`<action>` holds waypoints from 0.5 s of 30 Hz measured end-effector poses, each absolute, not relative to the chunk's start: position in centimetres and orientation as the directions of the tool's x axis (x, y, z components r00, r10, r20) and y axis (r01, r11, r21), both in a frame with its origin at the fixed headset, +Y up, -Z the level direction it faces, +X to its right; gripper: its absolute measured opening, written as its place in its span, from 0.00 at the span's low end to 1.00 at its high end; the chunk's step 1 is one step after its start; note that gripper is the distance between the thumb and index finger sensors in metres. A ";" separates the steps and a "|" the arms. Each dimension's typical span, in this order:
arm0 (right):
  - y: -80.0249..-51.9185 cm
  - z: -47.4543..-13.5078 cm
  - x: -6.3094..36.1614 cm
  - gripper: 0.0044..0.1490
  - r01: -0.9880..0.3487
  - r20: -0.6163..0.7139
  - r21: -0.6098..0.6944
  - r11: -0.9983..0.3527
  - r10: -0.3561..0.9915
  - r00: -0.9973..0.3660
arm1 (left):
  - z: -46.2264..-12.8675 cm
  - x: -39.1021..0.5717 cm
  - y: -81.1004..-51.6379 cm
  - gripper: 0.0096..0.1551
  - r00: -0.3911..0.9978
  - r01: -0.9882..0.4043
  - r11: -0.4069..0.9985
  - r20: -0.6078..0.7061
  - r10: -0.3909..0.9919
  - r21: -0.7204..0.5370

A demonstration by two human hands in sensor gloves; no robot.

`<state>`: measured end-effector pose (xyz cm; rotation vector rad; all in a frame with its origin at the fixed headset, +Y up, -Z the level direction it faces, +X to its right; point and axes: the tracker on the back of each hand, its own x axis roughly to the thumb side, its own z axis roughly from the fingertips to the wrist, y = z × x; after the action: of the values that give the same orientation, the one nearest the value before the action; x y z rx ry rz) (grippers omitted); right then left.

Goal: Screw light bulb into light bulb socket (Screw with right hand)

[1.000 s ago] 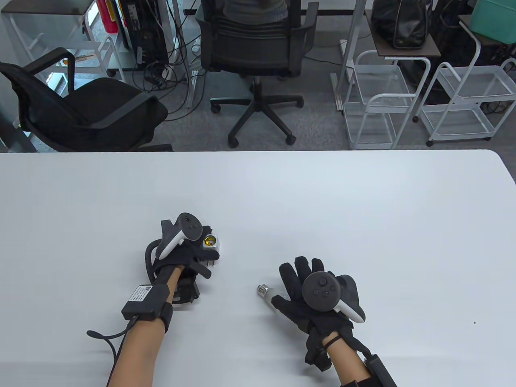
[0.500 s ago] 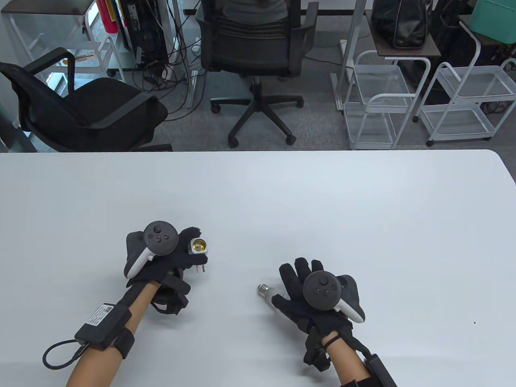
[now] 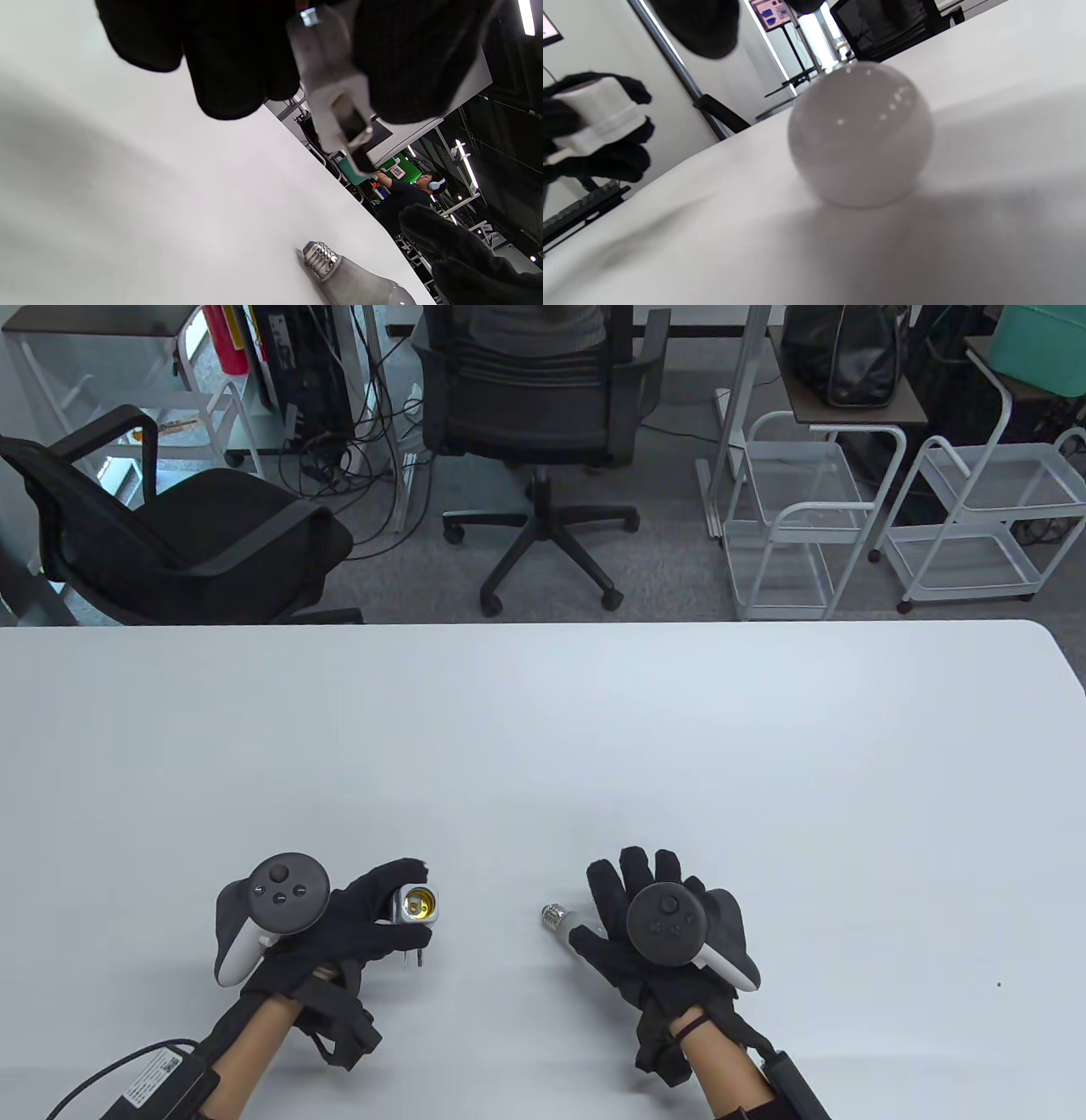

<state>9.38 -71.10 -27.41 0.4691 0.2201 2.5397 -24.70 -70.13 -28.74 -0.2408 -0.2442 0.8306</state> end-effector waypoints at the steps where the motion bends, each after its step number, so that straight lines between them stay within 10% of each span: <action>1: -71.5 -27.4 9.4 0.46 -0.480 0.255 0.249 -0.841 0.535 -0.806 | -28.7 -24.7 -70.2 0.45 0.642 -0.708 0.642 0.111 0.759 -0.294; 15: -74.7 -28.0 9.3 0.42 -0.511 0.112 0.356 -0.783 0.578 -0.808 | -28.2 -24.8 -69.4 0.44 0.689 -0.662 0.712 0.183 0.701 -0.235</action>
<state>9.30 -74.66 -28.04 0.2882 0.4174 2.5017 -24.79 -69.38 -28.20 -0.1546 -0.2690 0.7660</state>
